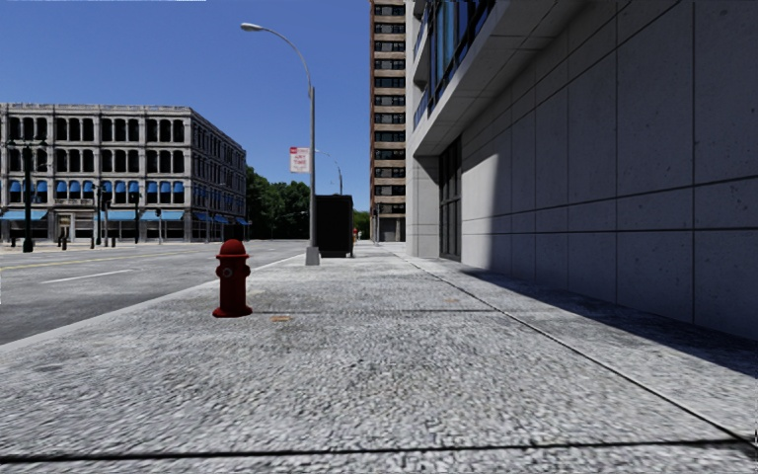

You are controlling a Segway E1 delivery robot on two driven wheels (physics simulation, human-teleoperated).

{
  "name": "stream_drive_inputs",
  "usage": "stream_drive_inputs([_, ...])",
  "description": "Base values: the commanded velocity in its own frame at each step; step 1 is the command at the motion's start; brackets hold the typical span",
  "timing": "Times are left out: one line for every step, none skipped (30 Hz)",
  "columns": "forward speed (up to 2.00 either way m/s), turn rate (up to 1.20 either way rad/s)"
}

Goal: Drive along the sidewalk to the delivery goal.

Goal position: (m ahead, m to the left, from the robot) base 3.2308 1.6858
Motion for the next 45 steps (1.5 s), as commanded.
stream_drive_inputs([1.14, 0.44])
stream_drive_inputs([1.14, 0.53])
stream_drive_inputs([1.14, 0.65])
stream_drive_inputs([1.14, 0.65])
stream_drive_inputs([1.14, 0.74])
stream_drive_inputs([1.14, 0.76])
stream_drive_inputs([1.14, 0.77])
stream_drive_inputs([1.14, 0.77])
stream_drive_inputs([1.14, 0.77])
stream_drive_inputs([1.14, 0.77])
stream_drive_inputs([1.14, 0.77])
stream_drive_inputs([1.14, 0.77])
stream_drive_inputs([1.14, 0.77])
stream_drive_inputs([1.14, 0.77])
stream_drive_inputs([1.14, 0.77])
stream_drive_inputs([1.14, 0.73])
stream_drive_inputs([1.14, 0.71])
stream_drive_inputs([1.14, 0.71])
stream_drive_inputs([1.15, 0.71])
stream_drive_inputs([1.16, 0.7])
stream_drive_inputs([1.18, 0.7])
stream_drive_inputs([1.22, 0.69])
stream_drive_inputs([1.22, 0.69])
stream_drive_inputs([1.26, 0.68])
stream_drive_inputs([1.28, 0.67])
stream_drive_inputs([1.28, 0.67])
stream_drive_inputs([1.28, 0.67])
stream_drive_inputs([1.28, 0.67])
stream_drive_inputs([1.28, 0.67])
stream_drive_inputs([1.28, 0.67])
stream_drive_inputs([1.28, 0.67])
stream_drive_inputs([1.28, 0.67])
stream_drive_inputs([1.28, 0.66])
stream_drive_inputs([1.28, 0.66])
stream_drive_inputs([1.28, 0.65])
stream_drive_inputs([1.29, 0.61])
stream_drive_inputs([1.29, 0.54])
stream_drive_inputs([1.29, 0.5])
stream_drive_inputs([1.29, 0.5])
stream_drive_inputs([1.29, 0.49])
stream_drive_inputs([1.29, 0.49])
stream_drive_inputs([1.29, 0.49])
stream_drive_inputs([1.29, 0.49])
stream_drive_inputs([1.29, 0.49])
stream_drive_inputs([1.29, 0.44])
